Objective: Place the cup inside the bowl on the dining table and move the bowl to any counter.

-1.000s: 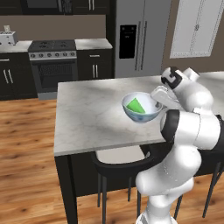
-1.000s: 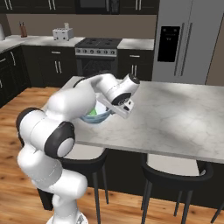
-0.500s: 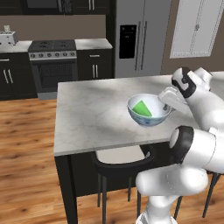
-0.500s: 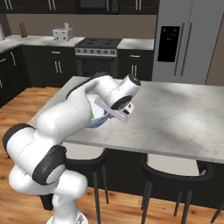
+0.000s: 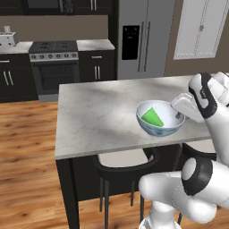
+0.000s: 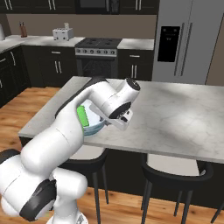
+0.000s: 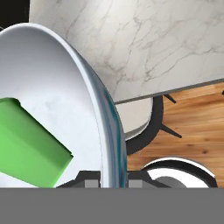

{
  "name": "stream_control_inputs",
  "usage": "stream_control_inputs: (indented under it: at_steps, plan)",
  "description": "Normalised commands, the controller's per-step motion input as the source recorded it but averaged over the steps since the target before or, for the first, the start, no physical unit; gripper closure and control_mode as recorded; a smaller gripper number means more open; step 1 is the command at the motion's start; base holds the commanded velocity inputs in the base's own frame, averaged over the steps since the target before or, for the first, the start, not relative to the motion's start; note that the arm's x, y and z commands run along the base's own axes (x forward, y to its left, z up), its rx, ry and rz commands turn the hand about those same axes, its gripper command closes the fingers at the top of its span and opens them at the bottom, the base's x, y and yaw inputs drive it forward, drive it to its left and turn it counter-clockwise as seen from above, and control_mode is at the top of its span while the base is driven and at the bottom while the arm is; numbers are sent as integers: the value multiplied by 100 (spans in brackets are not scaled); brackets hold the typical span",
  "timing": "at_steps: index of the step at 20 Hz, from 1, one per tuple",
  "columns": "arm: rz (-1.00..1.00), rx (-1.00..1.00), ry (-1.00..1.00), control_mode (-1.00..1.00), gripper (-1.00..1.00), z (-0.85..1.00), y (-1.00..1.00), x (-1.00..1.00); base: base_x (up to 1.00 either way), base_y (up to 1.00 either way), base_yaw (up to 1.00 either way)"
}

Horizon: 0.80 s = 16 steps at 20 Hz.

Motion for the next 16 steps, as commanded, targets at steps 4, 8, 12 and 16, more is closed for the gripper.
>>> stream_control_inputs:
  at_steps: [4,8,12,16]
  plan:
    - [0,0,0,-100,100,3,0,-48,0,0,0]
    - [0,0,0,-100,100,0,0,-4,0,0,0]
    - [0,0,0,-100,100,0,0,0,0,0,0]
    - [0,0,0,-100,100,0,0,0,0,0,0]
